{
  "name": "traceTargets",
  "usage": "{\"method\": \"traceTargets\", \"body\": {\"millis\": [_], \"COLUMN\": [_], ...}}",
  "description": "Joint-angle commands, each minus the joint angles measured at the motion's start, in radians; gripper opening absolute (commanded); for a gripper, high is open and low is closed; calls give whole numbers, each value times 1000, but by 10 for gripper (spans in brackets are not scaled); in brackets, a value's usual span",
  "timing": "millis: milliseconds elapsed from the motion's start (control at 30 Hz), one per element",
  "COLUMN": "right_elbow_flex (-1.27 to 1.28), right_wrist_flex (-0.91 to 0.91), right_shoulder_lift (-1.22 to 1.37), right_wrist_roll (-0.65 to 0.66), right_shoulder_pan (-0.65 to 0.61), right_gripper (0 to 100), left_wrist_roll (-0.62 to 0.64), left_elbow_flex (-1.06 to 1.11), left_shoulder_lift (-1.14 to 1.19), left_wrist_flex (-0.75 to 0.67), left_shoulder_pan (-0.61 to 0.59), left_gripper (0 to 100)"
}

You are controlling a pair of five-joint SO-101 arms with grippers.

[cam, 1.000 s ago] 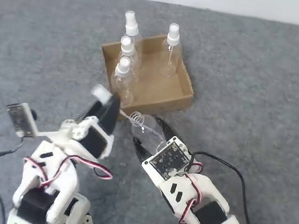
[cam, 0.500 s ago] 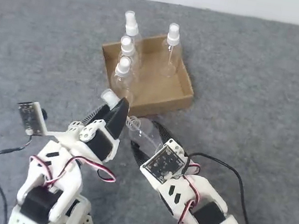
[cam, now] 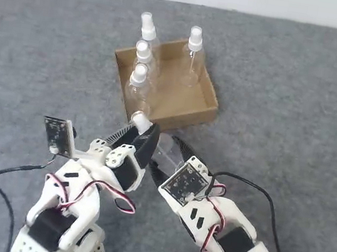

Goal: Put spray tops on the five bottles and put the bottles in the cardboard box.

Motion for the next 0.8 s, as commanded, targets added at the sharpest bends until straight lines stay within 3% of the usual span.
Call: {"method": "traceTargets", "body": {"millis": [0,233,467,767], "right_elbow_flex": [-18,-20,-20,-18], "right_wrist_flex": [-25,-25,-27,-27], "right_shoulder_lift": [-27,-27,-27,-27], "right_wrist_roll": [17,15,15,17], "right_shoulder_pan": [-5,-5,-5,-5], "right_gripper": [69,69,69,69], "left_wrist_roll": [-8,-2,-2,-2], "left_elbow_flex": [-10,-38,-87,-170], "left_shoulder_lift": [-17,-17,-17,-17], "left_wrist_flex": [37,100,144,144], "left_shoulder_pan": [21,21,12,-137], "left_gripper": [59,216,217,218]}}
